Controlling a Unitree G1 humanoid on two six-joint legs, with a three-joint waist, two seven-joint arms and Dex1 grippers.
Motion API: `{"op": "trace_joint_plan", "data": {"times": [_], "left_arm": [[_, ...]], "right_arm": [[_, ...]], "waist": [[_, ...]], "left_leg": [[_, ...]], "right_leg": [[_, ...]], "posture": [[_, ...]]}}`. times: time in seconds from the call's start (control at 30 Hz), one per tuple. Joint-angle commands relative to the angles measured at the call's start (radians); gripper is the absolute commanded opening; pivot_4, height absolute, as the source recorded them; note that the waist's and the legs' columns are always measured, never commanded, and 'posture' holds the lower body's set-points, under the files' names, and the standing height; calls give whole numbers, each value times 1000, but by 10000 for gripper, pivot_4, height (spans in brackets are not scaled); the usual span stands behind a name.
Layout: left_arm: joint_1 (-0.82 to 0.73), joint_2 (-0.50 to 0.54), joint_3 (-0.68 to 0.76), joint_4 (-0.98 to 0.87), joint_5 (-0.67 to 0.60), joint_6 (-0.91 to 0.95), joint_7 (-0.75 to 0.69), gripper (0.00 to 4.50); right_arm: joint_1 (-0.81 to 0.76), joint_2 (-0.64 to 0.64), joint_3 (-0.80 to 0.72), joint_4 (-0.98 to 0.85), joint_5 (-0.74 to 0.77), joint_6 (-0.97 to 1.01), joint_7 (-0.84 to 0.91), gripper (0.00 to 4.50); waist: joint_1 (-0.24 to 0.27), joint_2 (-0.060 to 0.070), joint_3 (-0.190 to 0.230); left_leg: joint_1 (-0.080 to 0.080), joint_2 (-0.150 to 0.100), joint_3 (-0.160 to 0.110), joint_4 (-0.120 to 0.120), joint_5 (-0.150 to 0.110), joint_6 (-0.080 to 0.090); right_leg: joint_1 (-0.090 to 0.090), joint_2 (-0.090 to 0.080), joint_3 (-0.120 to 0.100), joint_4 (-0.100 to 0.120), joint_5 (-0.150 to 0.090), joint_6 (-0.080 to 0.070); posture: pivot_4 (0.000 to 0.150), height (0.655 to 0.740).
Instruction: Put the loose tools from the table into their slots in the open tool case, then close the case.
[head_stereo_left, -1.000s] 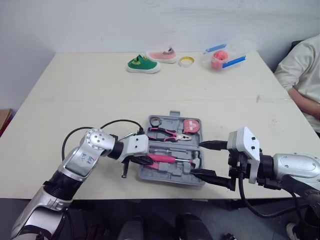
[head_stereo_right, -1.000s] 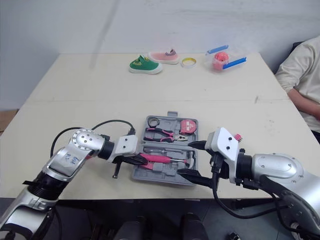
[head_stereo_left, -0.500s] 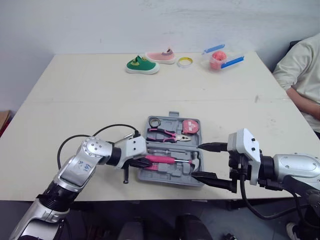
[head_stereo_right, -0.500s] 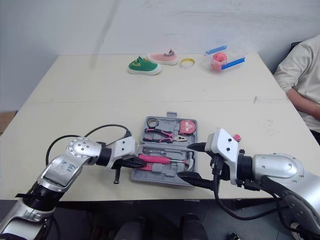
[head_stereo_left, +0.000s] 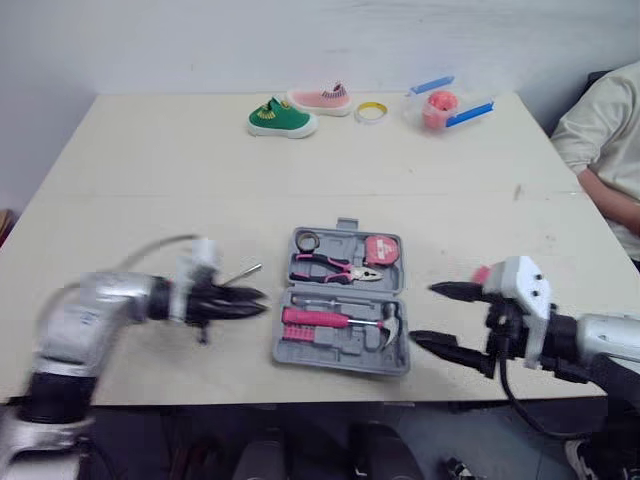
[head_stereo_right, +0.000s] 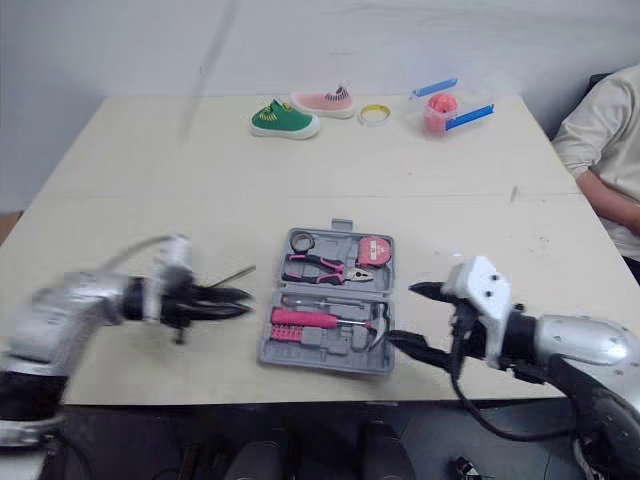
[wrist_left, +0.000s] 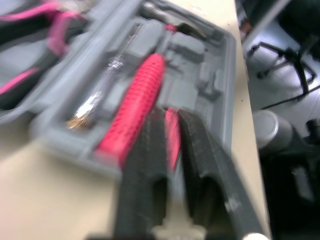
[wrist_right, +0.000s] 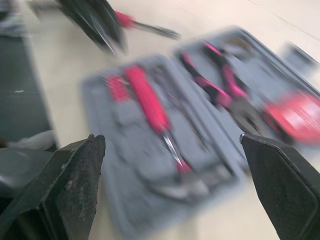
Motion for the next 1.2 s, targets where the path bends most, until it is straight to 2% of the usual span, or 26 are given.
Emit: {"op": "trace_joint_plan", "data": {"times": [0.03,0.1,0.13,0.2,0.23,0.37,0.5,0.57,0.73,0.83,0.9,1.03,1.2], "left_arm": [[73,89,177,126,15,-56,18,25016],[101,137,238,233,56,-113,38,32503],[106,155,255,285,76,-143,45,35345],[105,180,261,361,100,-191,57,42744],[91,185,246,392,119,-224,67,44035],[48,175,203,386,120,-258,49,44035],[3,159,140,333,107,-261,17,44035],[-20,149,115,279,86,-235,5,44035],[-127,85,-1,-9,-26,-92,-1,44035],[-205,45,-59,-126,-93,-22,-7,44035],[-238,29,-87,-163,-113,-9,-17,44035],[-340,-67,-172,-215,-146,9,-3,44035],[-386,-134,-244,-237,-130,-8,-4,44035]], "right_arm": [[163,24,-286,8,-2,18,49,45000],[269,49,-406,44,-51,12,78,45000],[306,69,-461,80,-70,9,77,45000],[358,100,-532,134,-100,-13,74,45000],[379,123,-555,150,-122,-28,57,45000],[401,182,-557,123,-154,-58,14,45000],[314,232,-479,36,-126,-19,-117,45000],[258,261,-413,1,-135,7,-208,45000],[25,433,-145,-60,-205,144,-570,45000],[-86,555,-27,-41,-259,197,-727,45000],[-121,594,23,-30,-293,214,-774,45000],[-213,676,116,51,-401,200,-894,45000],[-294,763,118,181,-497,162,-990,45000]], "waist": [[2,2,1],[2,3,3],[7,1,6],[7,-6,9],[5,-6,9],[2,-3,10],[-9,0,12],[-16,1,12],[-23,1,12],[-24,1,12],[-24,1,13],[-22,1,13],[-23,1,13]], "left_leg": [[0,0,0,-1,0,1],[3,-1,1,-1,-2,4],[4,-1,2,1,-7,11],[4,-2,1,0,-7,12],[4,-2,1,0,-7,12],[4,-2,3,-1,-7,9],[4,-2,3,-3,-6,9],[4,-2,4,-3,-5,8],[2,-2,3,-2,-4,6],[1,-3,4,-1,0,1],[1,-3,4,-1,1,0],[1,-2,4,2,2,-1],[1,-3,5,1,4,1]], "right_leg": [[1,0,0,-1,0,0],[4,0,0,-2,0,0],[6,-1,1,-2,0,1],[6,-3,1,-3,1,2],[6,-4,1,-3,1,3],[5,-7,2,-3,0,0],[3,-7,2,-2,1,2],[2,-7,2,-1,1,1],[1,-7,0,0,1,1],[0,-6,1,3,1,2],[0,-4,1,4,1,2],[0,0,2,6,1,2],[0,1,4,6,2,3]], "posture": [[1500,7400],[1500,7400],[1500,7400],[1500,7400],[1500,7400],[1500,7400],[1500,7400],[1500,7400],[1500,7400],[1500,7400],[1500,7400],[1500,7400],[1500,7400]]}}
